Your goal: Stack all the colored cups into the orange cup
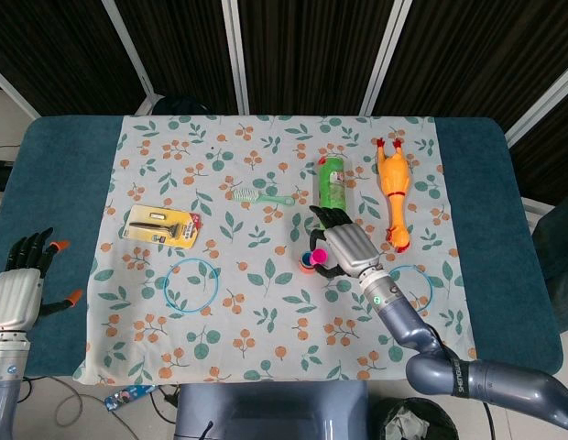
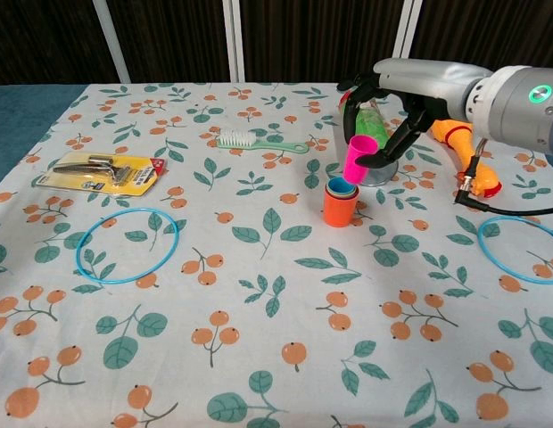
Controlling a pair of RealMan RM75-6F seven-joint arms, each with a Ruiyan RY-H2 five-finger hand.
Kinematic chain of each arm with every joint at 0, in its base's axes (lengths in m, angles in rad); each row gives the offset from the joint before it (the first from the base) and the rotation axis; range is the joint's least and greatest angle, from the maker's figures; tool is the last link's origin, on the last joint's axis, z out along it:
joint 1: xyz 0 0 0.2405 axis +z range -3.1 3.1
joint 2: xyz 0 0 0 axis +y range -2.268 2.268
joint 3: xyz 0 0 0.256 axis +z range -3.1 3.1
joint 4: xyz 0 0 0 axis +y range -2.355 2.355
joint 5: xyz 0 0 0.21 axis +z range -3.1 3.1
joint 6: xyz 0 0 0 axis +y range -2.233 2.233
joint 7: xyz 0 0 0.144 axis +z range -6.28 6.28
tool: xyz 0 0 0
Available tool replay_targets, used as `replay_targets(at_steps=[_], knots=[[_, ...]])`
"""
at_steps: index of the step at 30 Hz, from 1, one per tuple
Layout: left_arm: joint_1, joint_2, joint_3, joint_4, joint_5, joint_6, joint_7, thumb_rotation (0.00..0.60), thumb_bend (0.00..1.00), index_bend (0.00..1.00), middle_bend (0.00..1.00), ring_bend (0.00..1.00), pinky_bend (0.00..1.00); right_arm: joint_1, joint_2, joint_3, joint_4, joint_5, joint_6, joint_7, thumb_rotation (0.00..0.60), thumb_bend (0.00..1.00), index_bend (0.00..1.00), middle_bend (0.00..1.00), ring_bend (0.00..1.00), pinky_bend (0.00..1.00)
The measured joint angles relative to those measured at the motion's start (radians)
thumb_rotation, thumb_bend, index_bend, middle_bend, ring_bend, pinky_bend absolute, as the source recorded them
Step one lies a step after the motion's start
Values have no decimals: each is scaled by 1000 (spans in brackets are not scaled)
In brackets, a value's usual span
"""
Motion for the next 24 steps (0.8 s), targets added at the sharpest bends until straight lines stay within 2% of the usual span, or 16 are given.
replay_targets(at_steps=[20, 23, 24], knots=[[2, 4, -3, -2, -2, -10, 1, 600, 137, 200, 20, 0, 0, 50, -68, -20, 82, 65, 0, -16, 600, 376, 516, 0, 0, 79], [3, 5, -5, -3, -4, -10, 2, 600, 137, 199, 20, 0, 0, 54, -74, -24, 95, 69, -3, -16, 600, 375, 431, 0, 0, 79], [3, 5, -5, -4, -5, -11, 2, 600, 137, 199, 20, 0, 0, 55, -75, -26, 99, 71, -5, -17, 600, 376, 350, 0, 0, 79]])
